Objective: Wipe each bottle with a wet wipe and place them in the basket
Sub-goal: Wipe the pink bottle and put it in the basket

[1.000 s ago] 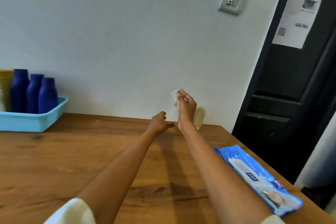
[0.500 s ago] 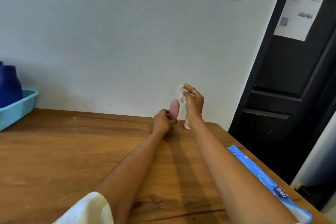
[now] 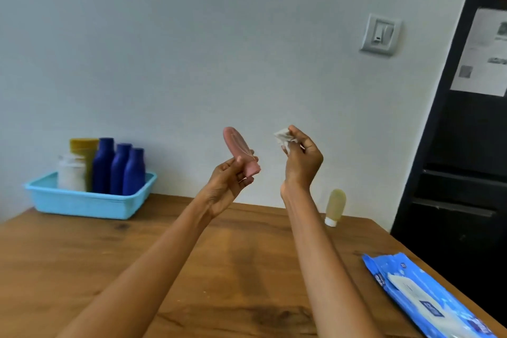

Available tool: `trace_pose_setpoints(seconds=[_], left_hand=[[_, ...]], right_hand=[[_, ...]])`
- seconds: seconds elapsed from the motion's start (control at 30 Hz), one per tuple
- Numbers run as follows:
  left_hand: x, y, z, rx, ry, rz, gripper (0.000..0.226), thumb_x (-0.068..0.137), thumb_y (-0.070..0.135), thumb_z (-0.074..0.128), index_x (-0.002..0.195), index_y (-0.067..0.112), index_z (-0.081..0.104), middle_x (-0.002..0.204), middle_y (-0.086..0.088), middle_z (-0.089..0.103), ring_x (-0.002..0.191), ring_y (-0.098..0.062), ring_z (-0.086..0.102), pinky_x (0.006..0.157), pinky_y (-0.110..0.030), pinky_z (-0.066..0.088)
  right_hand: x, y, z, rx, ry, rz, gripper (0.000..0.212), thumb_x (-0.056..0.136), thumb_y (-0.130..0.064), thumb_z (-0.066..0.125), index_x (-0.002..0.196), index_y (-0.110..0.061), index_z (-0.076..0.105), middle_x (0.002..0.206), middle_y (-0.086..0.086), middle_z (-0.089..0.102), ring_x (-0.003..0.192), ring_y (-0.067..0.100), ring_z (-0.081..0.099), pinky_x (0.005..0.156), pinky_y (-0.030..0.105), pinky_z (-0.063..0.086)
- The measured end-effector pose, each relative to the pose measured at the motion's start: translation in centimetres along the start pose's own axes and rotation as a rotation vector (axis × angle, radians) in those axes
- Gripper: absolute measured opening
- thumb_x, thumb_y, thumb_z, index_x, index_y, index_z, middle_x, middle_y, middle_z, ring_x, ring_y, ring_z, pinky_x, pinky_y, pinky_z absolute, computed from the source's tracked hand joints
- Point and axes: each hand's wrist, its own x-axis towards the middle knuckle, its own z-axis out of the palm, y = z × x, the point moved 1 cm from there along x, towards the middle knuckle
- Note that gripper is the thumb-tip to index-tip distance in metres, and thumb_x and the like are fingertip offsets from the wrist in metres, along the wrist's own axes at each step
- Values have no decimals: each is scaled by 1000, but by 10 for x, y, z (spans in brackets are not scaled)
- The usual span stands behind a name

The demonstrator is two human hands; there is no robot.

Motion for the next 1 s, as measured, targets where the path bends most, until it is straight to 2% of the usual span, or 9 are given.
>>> trace_pose_setpoints(seconds=[0.1,0.27,0.37,0.43,0.57,0.7,0.8,0.9,1.0], left_hand=[[-18,32,-8,-26,30,39,54,57,45,84,100,15,74,104,-2,69,84,-12,64,68,-25,50],[-38,65,-13,-109,118,73,36,89,36,50,116,14,58,102,-1,64,78,-8,58,63,-21,41],[-44,81,-18,-166,53,108,55,73,41,73,118,13,58,98,-1,64,73,-7,56,62,-19,45],[-45,89,-18,-139,-11,128,75,60,41,85,123,13,55,99,-1,65,76,-9,59,63,-20,47],[-44,92,-12,-59,-37,175,67,50,47,88,107,18,67,97,1,68,85,-11,64,77,-27,43],[-47,91,-5,41,-38,219,54,57,53,83,99,21,73,104,-3,68,107,-19,57,101,-41,32],[-50,96,-1,114,-25,240,52,57,55,82,95,20,74,98,-5,68,102,-20,56,95,-37,35],[-51,104,1,190,-23,253,49,52,59,82,86,23,77,85,4,72,82,-7,64,75,-21,46],[-50,101,-2,206,-25,233,50,49,60,83,83,24,77,80,5,71,75,-4,64,72,-24,39]], right_hand=[[-28,-8,28,-106,-142,61,29,86,2,51,100,-14,71,100,-2,69,90,9,65,70,12,49],[-63,-18,58,-272,-314,6,25,93,-10,51,110,-6,68,101,0,69,85,0,63,78,14,49],[-72,-33,65,-379,-289,-189,23,94,-10,53,110,-9,69,110,2,69,100,9,63,89,19,49],[-77,-45,68,-370,-299,-295,21,91,-7,57,107,-11,70,107,1,71,101,10,64,87,15,50],[-91,-59,74,-420,-326,-460,25,86,-8,65,110,-15,63,101,0,71,93,8,65,69,-1,41],[-98,-56,77,-397,-314,-399,27,85,-12,67,108,-20,57,96,-5,72,88,6,66,65,2,41],[-101,-56,76,-372,-365,-393,21,84,-14,69,101,-21,58,93,-7,72,86,3,66,66,5,45],[-97,-61,71,-380,-512,-408,15,82,-19,72,93,-20,61,89,-12,69,85,-1,65,65,9,49],[-90,-57,67,-454,-555,-424,12,82,-20,71,92,-20,63,87,-12,69,82,-1,65,63,7,48]])
